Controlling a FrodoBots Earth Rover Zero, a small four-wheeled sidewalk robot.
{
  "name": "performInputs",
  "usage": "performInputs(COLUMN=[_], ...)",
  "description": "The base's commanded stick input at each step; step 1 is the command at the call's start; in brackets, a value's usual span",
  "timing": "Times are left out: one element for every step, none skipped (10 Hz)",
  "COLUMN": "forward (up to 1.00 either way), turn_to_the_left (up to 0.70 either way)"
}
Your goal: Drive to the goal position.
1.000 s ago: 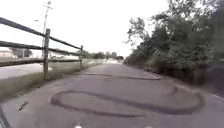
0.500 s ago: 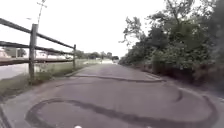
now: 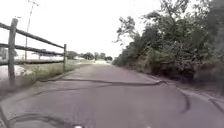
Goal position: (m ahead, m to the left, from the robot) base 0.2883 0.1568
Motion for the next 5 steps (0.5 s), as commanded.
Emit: performInputs(forward=[1.00, 1.00, 1.00, 1.00, 1.00], turn_to_the_left=[-0.06, -0.06, -0.05, -0.05, -0.05])
